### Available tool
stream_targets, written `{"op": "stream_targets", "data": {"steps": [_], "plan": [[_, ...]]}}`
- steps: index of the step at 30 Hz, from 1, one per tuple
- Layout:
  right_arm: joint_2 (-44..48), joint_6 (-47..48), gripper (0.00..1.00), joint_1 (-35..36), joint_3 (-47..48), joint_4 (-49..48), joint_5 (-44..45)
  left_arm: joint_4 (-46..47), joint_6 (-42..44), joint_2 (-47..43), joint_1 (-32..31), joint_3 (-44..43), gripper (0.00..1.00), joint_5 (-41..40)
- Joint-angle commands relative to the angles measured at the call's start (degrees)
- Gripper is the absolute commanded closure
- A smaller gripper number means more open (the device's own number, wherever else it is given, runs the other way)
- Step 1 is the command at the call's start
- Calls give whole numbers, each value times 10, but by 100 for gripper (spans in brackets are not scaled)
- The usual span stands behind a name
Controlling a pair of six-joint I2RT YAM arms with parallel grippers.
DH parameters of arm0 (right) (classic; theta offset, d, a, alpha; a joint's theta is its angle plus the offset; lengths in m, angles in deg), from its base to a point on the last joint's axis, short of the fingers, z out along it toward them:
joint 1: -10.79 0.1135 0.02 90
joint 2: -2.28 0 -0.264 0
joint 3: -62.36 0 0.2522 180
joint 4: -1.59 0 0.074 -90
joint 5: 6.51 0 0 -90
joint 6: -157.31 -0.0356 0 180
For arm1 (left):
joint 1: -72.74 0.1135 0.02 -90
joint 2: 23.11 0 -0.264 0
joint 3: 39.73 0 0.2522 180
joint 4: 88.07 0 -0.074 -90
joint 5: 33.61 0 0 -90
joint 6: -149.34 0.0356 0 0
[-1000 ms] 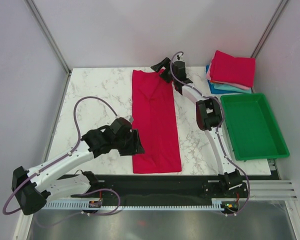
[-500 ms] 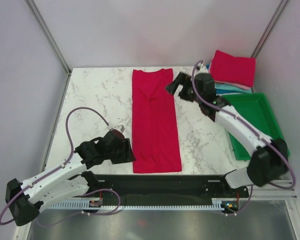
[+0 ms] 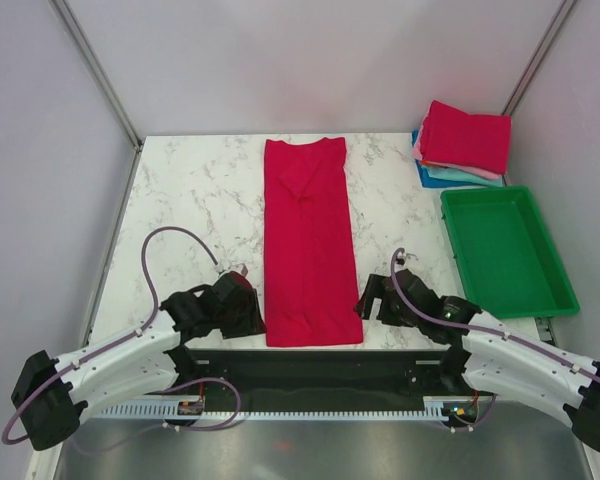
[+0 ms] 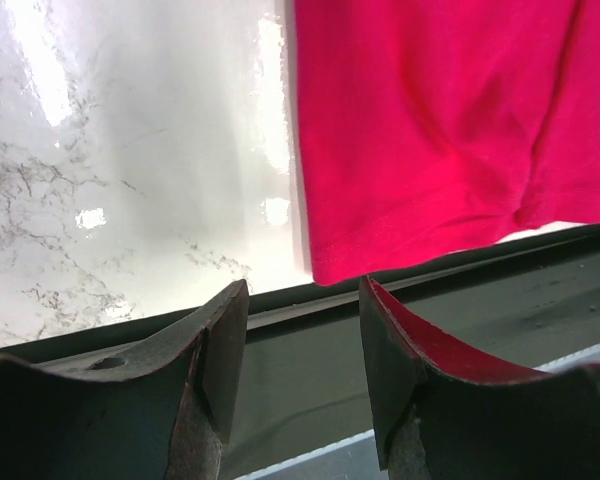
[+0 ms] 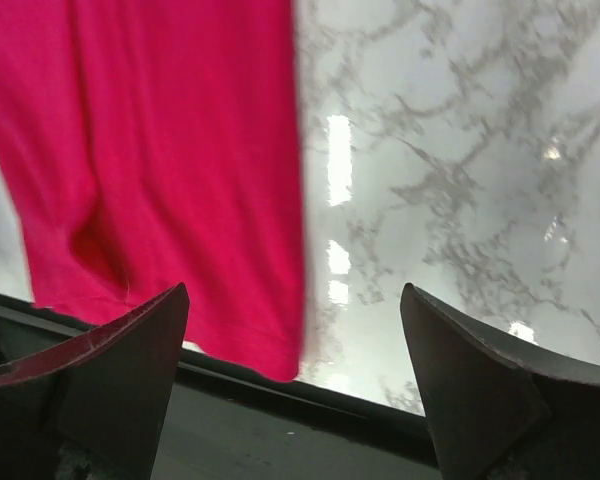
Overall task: Fold and stack the t-shirts
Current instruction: Fold the tshirt
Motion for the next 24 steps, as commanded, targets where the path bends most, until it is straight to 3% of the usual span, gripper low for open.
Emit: {"op": "stream_targets", "data": {"steps": [1, 11, 15, 24], "plan": [[17, -44, 6, 7, -56, -31, -15, 42, -28, 3, -4, 17, 44, -7], [-15, -63, 12, 33, -118, -106, -61, 80, -31, 35, -3, 46, 44, -9], [-22, -87, 23, 68, -123, -105, -58, 101, -33, 41, -3, 55, 43, -10], [42, -152, 38, 129, -151, -44, -25, 138, -35, 63, -3, 66, 40, -13]]}}
